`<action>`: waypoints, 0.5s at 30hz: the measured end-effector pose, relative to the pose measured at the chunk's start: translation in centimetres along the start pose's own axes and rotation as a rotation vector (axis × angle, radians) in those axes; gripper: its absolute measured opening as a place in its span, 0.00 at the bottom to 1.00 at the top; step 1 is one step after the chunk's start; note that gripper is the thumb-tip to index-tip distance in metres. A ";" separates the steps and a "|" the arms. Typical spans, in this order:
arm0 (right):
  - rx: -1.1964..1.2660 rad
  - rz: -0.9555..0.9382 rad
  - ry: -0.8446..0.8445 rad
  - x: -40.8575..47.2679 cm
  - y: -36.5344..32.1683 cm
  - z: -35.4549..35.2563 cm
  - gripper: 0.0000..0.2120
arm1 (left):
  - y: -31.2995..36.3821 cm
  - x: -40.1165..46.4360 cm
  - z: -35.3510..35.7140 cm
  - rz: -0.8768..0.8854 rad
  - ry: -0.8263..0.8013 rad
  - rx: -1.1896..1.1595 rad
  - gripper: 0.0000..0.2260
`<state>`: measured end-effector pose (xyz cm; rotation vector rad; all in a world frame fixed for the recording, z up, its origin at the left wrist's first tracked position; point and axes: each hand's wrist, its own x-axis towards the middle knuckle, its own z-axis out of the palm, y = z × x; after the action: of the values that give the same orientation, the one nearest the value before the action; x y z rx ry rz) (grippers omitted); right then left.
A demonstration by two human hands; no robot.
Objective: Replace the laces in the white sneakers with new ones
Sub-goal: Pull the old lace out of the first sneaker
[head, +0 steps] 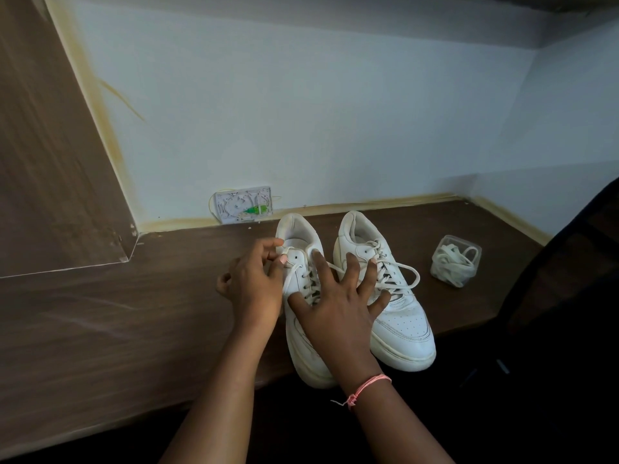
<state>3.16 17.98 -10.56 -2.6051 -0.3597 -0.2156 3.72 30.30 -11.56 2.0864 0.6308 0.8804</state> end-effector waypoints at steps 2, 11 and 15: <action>0.004 -0.002 0.005 0.0 -0.1 0.0 0.36 | 0.6 0.0 -0.1 -0.001 0.036 -0.059 0.11; 0.146 -0.021 0.239 0.4 0.0 0.0 0.19 | 0.1 0.9 -3.1 -0.179 0.056 0.262 0.13; 0.062 -0.100 0.371 1.1 0.5 0.3 0.08 | 0.2 0.0 -1.8 0.142 -0.121 0.329 0.17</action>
<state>4.33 17.95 -10.81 -2.4215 -0.3552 -0.6981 2.39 31.06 -10.53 2.4850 0.5998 0.7597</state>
